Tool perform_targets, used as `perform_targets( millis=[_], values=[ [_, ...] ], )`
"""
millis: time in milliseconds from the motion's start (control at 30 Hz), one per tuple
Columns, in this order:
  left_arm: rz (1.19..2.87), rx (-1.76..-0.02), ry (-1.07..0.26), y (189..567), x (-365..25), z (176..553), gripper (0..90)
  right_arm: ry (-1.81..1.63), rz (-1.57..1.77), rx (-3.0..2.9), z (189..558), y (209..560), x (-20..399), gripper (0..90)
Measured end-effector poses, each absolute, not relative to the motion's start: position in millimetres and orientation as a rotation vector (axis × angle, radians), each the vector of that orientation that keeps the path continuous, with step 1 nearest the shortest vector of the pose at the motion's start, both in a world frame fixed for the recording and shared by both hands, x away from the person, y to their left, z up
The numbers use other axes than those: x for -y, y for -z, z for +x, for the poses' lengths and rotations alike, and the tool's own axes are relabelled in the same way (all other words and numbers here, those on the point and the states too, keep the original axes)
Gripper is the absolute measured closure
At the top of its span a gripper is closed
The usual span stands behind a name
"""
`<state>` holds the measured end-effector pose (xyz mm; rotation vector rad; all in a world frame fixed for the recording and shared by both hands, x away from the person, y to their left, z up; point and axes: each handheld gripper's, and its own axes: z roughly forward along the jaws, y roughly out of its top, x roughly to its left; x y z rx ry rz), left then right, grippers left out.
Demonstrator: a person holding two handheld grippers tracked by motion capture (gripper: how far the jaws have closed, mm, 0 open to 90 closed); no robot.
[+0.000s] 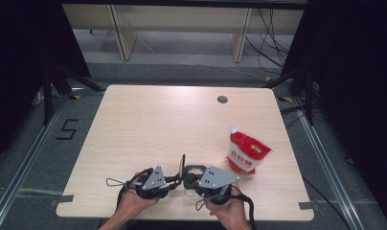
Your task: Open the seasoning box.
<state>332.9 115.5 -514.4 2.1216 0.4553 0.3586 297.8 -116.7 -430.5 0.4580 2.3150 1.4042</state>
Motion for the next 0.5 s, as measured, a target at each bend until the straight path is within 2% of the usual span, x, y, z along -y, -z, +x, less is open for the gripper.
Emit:
perform_targets(
  millis=[367,500],
  values=[
    [2.132,-0.455,-0.353,513.9,-117.0,333.5,75.0,-1.420,0.452,-2.313,299.2,430.4,111.8,86.9],
    [2.121,-0.436,-0.363,514.2,-117.3,333.8,74.0,-1.433,0.483,-2.294,300.7,430.1,117.0,81.8]
  ],
)
